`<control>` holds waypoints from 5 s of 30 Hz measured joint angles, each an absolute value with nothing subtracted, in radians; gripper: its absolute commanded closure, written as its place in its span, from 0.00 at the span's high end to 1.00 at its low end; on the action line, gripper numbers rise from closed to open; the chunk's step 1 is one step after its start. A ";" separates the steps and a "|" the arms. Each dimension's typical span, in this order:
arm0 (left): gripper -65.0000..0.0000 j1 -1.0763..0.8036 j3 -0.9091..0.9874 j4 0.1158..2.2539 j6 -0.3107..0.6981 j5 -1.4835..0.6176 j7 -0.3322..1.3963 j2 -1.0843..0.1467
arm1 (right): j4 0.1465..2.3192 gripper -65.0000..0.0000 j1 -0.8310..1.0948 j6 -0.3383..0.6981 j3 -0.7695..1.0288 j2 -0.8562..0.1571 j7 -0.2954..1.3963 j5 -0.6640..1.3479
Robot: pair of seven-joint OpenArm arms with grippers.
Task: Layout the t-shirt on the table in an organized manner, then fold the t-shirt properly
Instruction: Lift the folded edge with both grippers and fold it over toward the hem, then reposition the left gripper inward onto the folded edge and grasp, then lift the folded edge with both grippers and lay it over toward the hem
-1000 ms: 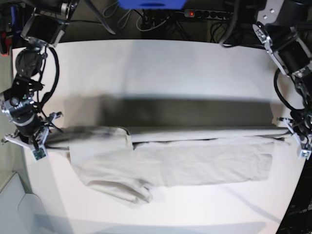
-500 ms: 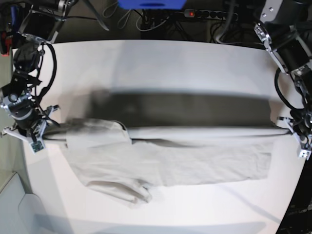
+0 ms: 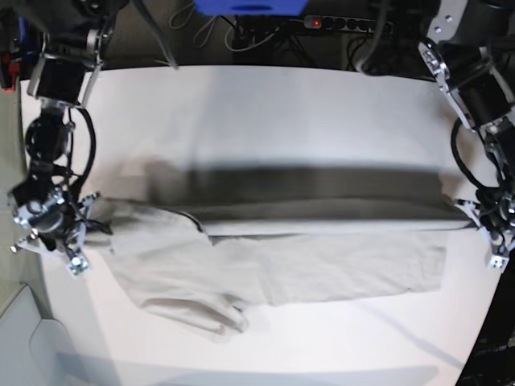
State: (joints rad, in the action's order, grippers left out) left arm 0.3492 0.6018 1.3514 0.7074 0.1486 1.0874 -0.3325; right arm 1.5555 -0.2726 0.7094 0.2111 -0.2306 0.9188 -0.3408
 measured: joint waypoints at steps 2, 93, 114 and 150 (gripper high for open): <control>0.01 0.352 0.600 1.357 0.707 0.146 1.088 -0.332 | 1.553 0.00 -0.260 0.709 0.206 -0.233 0.916 -0.329; 0.00 0.062 0.640 1.295 0.688 0.112 0.702 -0.131 | 1.768 0.00 0.036 0.707 0.286 -0.233 0.852 -0.329; 0.01 0.005 0.777 1.800 0.704 -0.084 1.097 -0.255 | 1.789 0.00 0.087 0.710 0.275 -0.233 0.841 -0.315; 0.01 0.244 0.861 1.586 0.704 0.066 1.126 -0.223 | 1.892 0.00 0.002 0.707 0.285 -0.213 0.789 -0.313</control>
